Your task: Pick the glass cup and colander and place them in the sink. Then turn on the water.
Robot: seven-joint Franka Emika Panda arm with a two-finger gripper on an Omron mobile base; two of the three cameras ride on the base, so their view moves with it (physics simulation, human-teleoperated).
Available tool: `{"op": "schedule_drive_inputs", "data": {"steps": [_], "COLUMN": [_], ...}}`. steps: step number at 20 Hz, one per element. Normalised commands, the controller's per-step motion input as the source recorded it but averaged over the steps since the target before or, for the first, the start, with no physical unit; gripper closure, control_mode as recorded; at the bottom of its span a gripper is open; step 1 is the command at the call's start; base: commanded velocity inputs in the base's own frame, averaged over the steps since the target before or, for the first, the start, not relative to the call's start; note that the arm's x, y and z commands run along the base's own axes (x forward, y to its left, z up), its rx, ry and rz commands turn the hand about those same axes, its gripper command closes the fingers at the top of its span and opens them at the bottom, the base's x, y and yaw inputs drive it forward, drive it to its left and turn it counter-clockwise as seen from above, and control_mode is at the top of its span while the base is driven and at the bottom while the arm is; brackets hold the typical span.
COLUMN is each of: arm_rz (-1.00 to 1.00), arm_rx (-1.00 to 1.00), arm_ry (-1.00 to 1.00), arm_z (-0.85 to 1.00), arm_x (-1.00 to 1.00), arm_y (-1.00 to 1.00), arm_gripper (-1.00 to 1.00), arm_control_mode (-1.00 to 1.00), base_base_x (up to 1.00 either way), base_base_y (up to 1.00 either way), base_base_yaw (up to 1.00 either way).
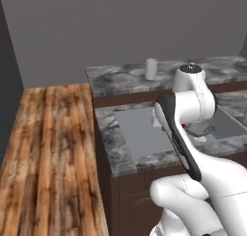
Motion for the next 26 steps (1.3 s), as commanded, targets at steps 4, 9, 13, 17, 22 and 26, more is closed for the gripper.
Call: {"op": "schedule_drive_inputs", "data": {"steps": [4, 9, 13, 17, 22, 26], "arm_rz": [0.00, 0.00, 0.00, 0.00, 0.00, 0.00], "arm_rx": [0.00, 0.00, 0.00, 0.00, 0.00, 0.00], "arm_ry": [0.00, 0.00, 0.00, 0.00, 0.00, 0.00], "arm_z": [0.00, 0.00, 0.00, 0.00, 0.00, 0.00], "arm_x": [0.00, 0.00, 0.00, 0.00, 0.00, 0.00], "arm_y": [0.00, 0.00, 0.00, 0.00, 0.00, 0.00], "arm_gripper": [-1.00, -1.00, -1.00, -1.00, -1.00, -1.00], "arm_control_mode": [1.00, 1.00, 1.00, 1.00, 1.00, 1.00], "base_base_x": [0.08, 0.00, 0.00, 0.00, 0.00, 0.00], "base_base_y": [0.31, 0.00, 0.00, 0.00, 0.00, 0.00], "base_base_yaw": [-0.41, -0.50, -0.50, -0.50, -0.50, -0.50]}}
